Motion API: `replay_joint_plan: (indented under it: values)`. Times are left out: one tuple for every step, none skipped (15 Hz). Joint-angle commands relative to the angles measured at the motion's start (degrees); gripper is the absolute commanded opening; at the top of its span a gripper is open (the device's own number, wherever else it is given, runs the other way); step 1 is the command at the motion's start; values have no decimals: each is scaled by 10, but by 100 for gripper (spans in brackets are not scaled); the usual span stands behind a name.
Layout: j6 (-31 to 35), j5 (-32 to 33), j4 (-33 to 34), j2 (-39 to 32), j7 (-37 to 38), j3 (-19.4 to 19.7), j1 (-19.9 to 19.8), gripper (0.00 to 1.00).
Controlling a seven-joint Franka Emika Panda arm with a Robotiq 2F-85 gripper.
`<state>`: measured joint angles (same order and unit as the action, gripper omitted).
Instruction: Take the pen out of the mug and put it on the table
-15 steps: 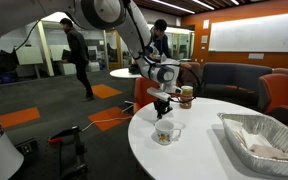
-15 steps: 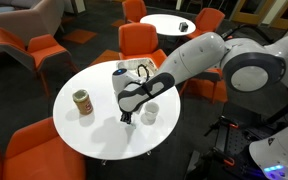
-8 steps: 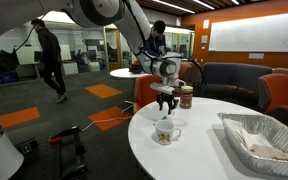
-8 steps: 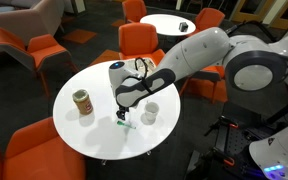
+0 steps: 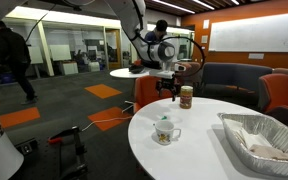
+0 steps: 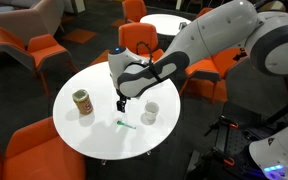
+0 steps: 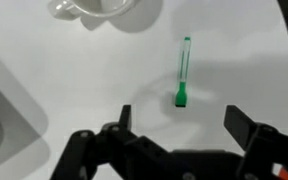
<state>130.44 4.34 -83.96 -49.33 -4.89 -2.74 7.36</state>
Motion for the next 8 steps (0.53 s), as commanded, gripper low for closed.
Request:
replay_joint_plan:
  values:
    - [9, 26, -85, 73, 35, 18, 13, 100]
    - [13, 32, -104, 90, 35, 19, 12, 100]
    - [17, 35, -123, 107, 34, 18, 10, 100]
    - [22, 40, -140, 122, 35, 19, 10, 100]
    - [21, 42, -156, 136, 34, 18, 8, 100]
    - [22, 44, -170, 150, 32, 18, 7, 100]
    - [18, 47, -183, 161, 33, 18, 7, 100]
    - [18, 52, -195, 172, 36, 20, 7, 100]
